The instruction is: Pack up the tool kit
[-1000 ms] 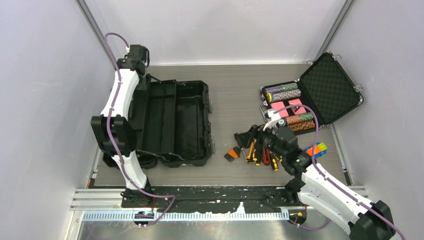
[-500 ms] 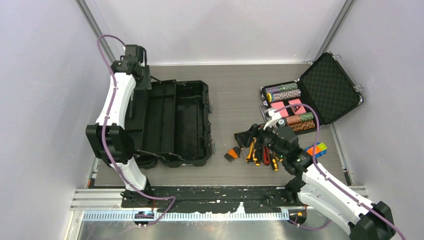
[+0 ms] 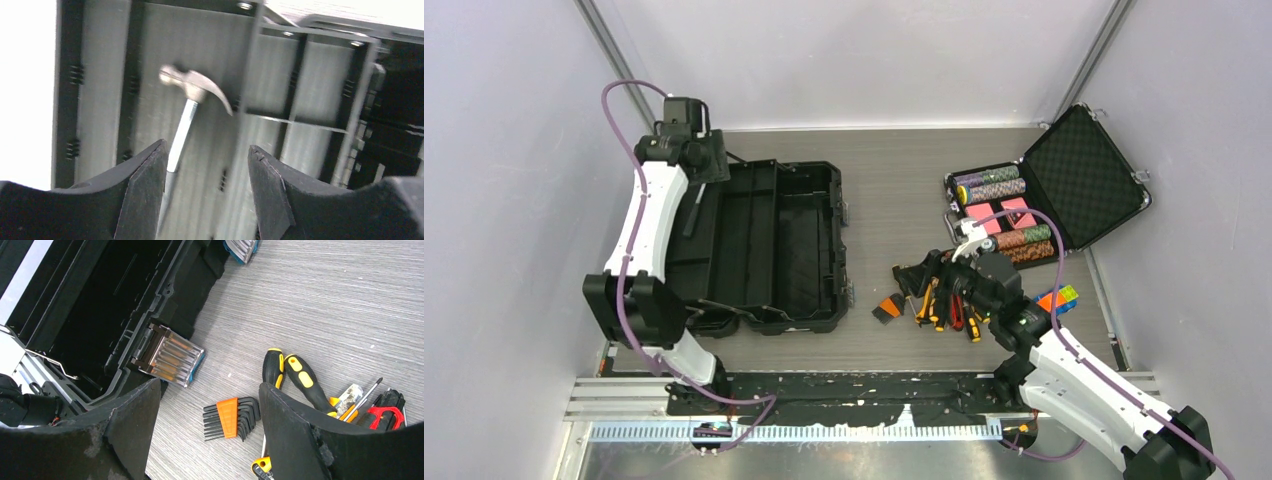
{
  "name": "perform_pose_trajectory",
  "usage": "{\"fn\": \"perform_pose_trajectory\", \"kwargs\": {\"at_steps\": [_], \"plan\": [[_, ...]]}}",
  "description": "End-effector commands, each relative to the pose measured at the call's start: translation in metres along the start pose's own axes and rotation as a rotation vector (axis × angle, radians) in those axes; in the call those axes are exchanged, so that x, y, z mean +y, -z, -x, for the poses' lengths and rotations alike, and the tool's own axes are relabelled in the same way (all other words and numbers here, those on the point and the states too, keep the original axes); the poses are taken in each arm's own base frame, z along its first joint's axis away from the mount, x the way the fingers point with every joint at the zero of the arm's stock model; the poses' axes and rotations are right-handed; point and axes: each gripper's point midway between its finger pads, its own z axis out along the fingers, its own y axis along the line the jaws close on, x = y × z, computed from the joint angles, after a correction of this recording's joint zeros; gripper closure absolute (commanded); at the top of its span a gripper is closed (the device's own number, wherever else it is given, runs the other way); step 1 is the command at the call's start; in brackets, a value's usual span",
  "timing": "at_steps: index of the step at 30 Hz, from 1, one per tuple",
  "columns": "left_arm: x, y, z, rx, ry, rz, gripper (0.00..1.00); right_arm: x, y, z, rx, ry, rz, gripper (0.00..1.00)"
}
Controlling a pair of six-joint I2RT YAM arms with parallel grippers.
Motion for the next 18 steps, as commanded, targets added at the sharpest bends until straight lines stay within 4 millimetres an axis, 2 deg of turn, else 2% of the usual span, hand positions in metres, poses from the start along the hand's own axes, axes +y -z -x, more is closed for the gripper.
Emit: {"fn": "perform_pose_trajectory", "kwargs": {"at_steps": [1, 4, 5, 6, 7, 8, 9, 10, 11, 13, 15, 18], "plan": [[-0.036, 0.051, 0.022, -0.145, 0.075, -0.219, 0.39, 0.005, 0.004, 0.028, -0.08, 0.03, -0.007, 0.23], [-0.037, 0.082, 0.024, -0.212, 0.112, -0.28, 0.35, -0.005, 0.007, 0.027, -0.047, 0.039, -0.073, 0.23], [-0.043, 0.094, 0.022, -0.231, 0.119, -0.33, 0.33, -0.005, 0.009, 0.033, -0.049, 0.041, -0.085, 0.23], [-0.045, 0.111, 0.019, -0.266, 0.126, -0.374, 0.31, -0.015, 0.01, 0.025, -0.01, 0.038, -0.144, 0.24], [-0.047, 0.121, 0.014, -0.289, 0.13, -0.404, 0.28, -0.017, 0.012, 0.03, -0.009, 0.038, -0.167, 0.24], [-0.047, 0.129, 0.008, -0.311, 0.133, -0.425, 0.24, -0.027, 0.015, 0.021, 0.039, 0.038, -0.224, 0.24], [-0.047, 0.138, 0.002, -0.341, 0.133, -0.444, 0.21, -0.03, 0.018, 0.026, 0.043, 0.039, -0.256, 0.24], [-0.047, 0.143, -0.006, -0.359, 0.131, -0.461, 0.17, -0.039, 0.022, 0.012, 0.112, 0.036, -0.303, 0.24], [-0.046, 0.149, -0.015, -0.381, 0.129, -0.477, 0.15, -0.042, 0.025, 0.016, 0.115, 0.031, -0.342, 0.24], [-0.043, 0.157, -0.035, -0.42, 0.125, -0.499, 0.08, -0.054, 0.037, -0.003, 0.223, 0.022, -0.416, 0.24], [-0.039, 0.158, -0.059, -0.448, 0.123, -0.508, 0.02, -0.058, 0.043, -0.014, 0.288, 0.017, -0.447, 0.25], [-0.032, 0.162, -0.086, -0.511, 0.111, -0.514, 0.0, -0.056, 0.044, -0.026, 0.353, 0.01, -0.433, 0.26]]}}
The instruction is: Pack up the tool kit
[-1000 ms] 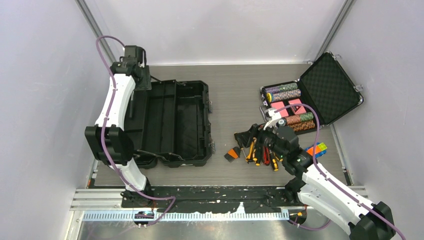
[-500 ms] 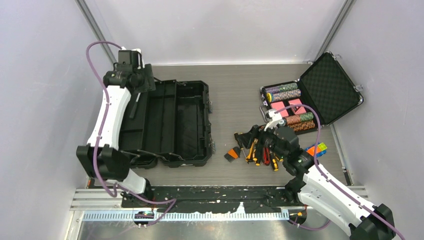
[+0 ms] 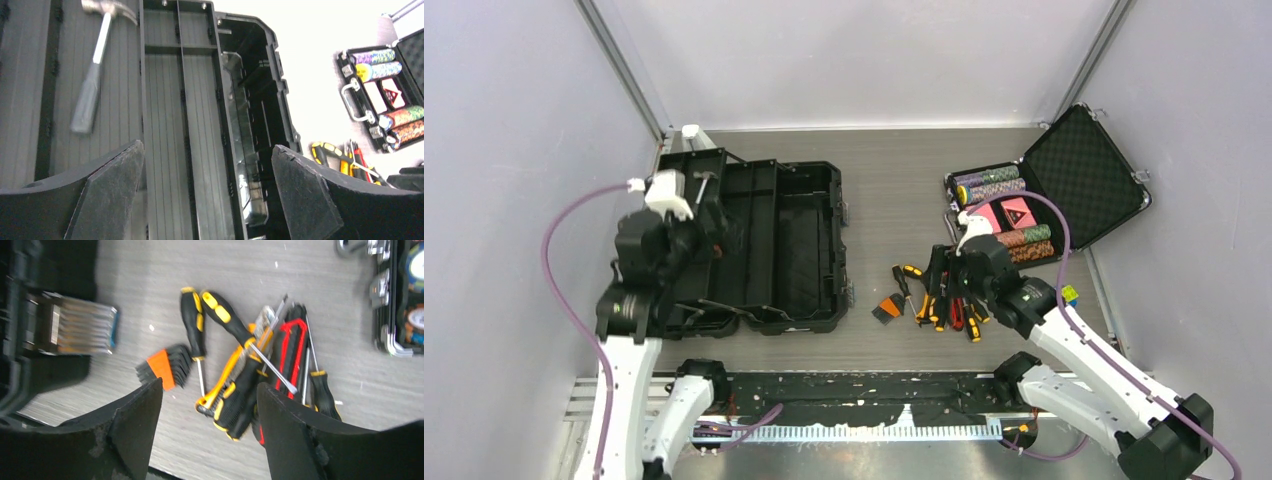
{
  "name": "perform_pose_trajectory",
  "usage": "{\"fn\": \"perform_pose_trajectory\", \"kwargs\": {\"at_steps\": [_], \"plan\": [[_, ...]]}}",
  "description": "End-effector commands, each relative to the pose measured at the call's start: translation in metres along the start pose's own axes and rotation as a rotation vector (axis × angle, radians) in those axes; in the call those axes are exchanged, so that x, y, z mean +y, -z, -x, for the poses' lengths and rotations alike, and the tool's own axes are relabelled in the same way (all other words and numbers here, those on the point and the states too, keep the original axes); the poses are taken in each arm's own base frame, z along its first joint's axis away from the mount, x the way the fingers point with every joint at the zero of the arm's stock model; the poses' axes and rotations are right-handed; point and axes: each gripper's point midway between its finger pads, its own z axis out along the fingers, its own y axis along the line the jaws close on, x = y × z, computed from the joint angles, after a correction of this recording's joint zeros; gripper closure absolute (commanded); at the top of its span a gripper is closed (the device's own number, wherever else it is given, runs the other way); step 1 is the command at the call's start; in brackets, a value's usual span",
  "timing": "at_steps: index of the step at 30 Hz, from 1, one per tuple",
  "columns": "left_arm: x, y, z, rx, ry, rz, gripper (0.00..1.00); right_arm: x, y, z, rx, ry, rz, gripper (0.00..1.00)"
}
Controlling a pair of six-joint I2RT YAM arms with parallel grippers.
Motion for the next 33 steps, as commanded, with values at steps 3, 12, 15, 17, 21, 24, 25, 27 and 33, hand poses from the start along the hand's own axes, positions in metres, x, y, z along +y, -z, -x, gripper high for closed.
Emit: {"fn": "perform_pose_trajectory", "kwargs": {"at_steps": [3, 12, 15, 17, 21, 24, 25, 27, 33], "plan": [[0.002, 0.022, -0.033, -0.139, -0.038, -0.065, 0.01, -0.002, 0.004, -0.03, 0.19, 0.025, -0.01, 0.33], [0.012, 0.038, -0.05, -0.334, -0.071, -0.079, 0.0, 0.045, -0.022, -0.057, 0.38, 0.152, 0.016, 0.35], [0.005, 0.039, -0.05, -0.334, -0.095, -0.113, 0.0, 0.046, -0.031, -0.066, 0.42, 0.145, -0.013, 0.35], [-0.006, 0.04, -0.051, -0.323, -0.11, -0.17, 0.0, 0.046, -0.037, -0.068, 0.425, 0.145, -0.026, 0.35], [-0.031, 0.04, -0.052, -0.217, -0.145, -0.272, 0.0, 0.043, -0.041, -0.056, 0.384, 0.144, -0.066, 0.34], [-0.054, 0.041, -0.053, -0.122, -0.186, -0.352, 0.0, 0.036, -0.037, -0.039, 0.307, 0.123, -0.1, 0.33], [-0.063, 0.041, -0.054, -0.088, -0.213, -0.374, 0.01, 0.033, -0.034, -0.032, 0.277, 0.116, -0.105, 0.32], [-0.073, 0.04, -0.051, -0.059, -0.276, -0.369, 0.0, 0.028, -0.034, -0.03, 0.262, 0.098, -0.092, 0.32], [-0.121, 0.032, -0.056, 0.022, -0.406, -0.433, 0.01, 0.016, -0.026, -0.029, 0.23, 0.061, -0.104, 0.32]]}}
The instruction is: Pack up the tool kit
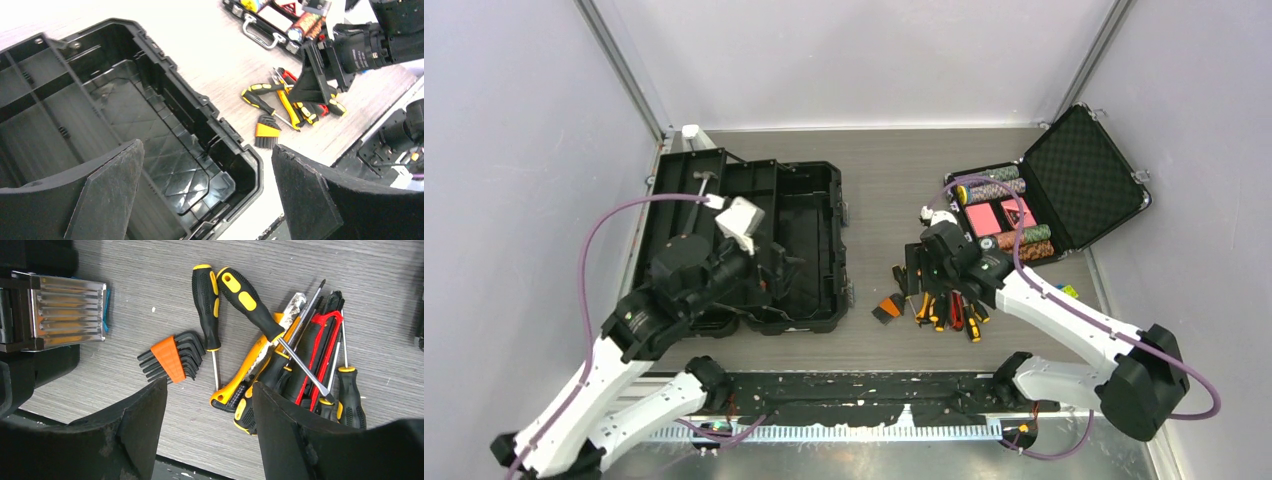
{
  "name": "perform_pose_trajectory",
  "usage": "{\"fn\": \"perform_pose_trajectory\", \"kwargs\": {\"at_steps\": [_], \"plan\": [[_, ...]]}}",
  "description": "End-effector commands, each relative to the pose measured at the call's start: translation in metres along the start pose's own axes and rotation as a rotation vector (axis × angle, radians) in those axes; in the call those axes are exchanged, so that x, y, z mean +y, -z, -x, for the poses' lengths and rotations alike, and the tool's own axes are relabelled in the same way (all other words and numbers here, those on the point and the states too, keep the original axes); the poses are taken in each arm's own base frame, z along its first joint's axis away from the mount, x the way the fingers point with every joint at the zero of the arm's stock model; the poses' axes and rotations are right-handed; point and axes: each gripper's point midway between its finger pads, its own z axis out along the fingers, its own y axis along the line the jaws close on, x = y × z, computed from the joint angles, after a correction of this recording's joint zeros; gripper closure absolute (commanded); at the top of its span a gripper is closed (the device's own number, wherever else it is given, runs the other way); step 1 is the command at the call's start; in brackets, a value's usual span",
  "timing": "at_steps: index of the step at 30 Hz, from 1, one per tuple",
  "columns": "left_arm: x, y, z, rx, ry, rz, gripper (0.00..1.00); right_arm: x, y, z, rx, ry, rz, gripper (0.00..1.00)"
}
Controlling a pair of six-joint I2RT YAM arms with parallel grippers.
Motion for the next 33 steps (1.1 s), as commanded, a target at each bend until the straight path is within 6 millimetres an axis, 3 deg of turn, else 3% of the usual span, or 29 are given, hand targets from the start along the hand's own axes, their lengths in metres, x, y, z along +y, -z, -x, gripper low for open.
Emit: {"fn": "perform_pose_trajectory", "kwargs": {"at_steps": [1, 6, 10, 14, 17, 23, 28, 33], "plan": [[-0.014, -0.021, 0.002, 0.076, -0.093, 0.015, 0.01, -0.01, 0.004, 0.004, -0.057, -0.027, -0.026, 0.32], [-0.063, -0.058, -0.015, 0.206, -0.172, -0.08, 0.02, -0.051, 0.022, 0.013, -0.182, -0.127, -0.168, 0.32], [-0.106, -0.091, -0.034, 0.331, -0.219, -0.141, 0.03, -0.084, 0.064, 0.035, -0.407, -0.193, -0.272, 0.3], [-0.128, -0.124, -0.065, 0.464, -0.215, -0.143, 0.04, -0.114, 0.115, 0.047, -0.607, -0.256, -0.351, 0.27], [-0.14, -0.143, -0.082, 0.531, -0.203, -0.145, 0.07, -0.136, 0.158, 0.052, -0.754, -0.317, -0.397, 0.24], [-0.148, -0.17, -0.13, 0.71, -0.213, -0.106, 0.12, -0.161, 0.225, 0.052, -0.975, -0.426, -0.398, 0.14], [-0.149, -0.19, -0.171, 0.828, -0.226, -0.076, 0.16, -0.178, 0.256, 0.044, -1.082, -0.448, -0.418, 0.09], [-0.142, -0.204, -0.197, 0.893, -0.27, -0.029, 0.22, -0.192, 0.264, 0.033, -1.142, -0.48, -0.46, 0.08]]}}
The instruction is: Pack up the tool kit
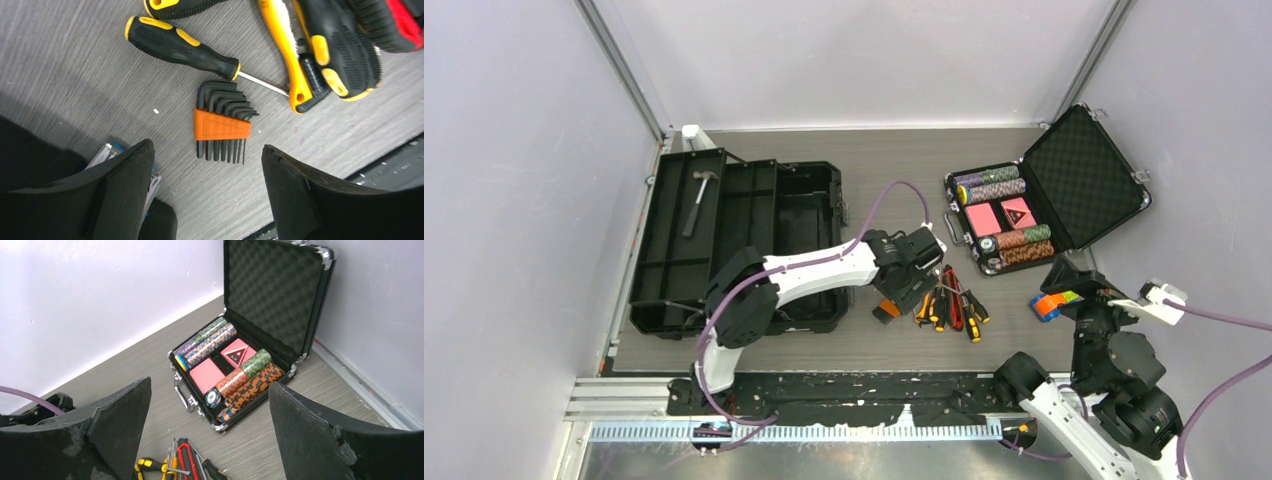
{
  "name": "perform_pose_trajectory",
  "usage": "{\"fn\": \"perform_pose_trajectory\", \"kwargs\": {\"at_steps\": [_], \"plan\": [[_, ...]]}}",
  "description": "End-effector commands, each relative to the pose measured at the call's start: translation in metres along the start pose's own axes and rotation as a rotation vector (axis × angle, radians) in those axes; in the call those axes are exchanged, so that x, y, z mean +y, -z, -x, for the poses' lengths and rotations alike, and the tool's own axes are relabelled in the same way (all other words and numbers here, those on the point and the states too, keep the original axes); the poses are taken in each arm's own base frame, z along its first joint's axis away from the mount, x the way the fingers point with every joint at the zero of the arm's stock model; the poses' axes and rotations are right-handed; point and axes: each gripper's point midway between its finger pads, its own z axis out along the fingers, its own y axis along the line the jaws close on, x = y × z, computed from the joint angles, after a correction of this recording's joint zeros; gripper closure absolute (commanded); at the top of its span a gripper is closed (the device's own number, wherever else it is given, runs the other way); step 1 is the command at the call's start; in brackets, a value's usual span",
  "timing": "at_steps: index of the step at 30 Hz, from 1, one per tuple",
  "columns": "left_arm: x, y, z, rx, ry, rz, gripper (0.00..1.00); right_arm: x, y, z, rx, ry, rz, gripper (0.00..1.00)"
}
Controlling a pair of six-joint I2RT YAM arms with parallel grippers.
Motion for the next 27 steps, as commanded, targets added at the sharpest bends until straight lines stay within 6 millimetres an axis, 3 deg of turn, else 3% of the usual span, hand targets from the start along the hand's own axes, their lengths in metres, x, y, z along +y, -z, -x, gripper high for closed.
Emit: {"fn": "perform_pose_trajectory", "kwargs": {"at_steps": [1, 17, 27], "plan": [[0.0, -0.008, 0.001, 0.038, -0.008, 0.029, 0.24, -0.017, 0.0, 0.01, -0.075, -0.004, -0.076, 0.08], [-0.01, -0.051, -0.028, 0.2, -0.024, 0.006, 0.34, -0.026, -0.001, 0.004, -0.097, -0.023, -0.115, 0.07], [-0.017, -0.051, -0.03, 0.213, -0.041, 0.005, 0.36, -0.026, -0.002, 0.003, -0.095, -0.017, -0.121, 0.05]]}}
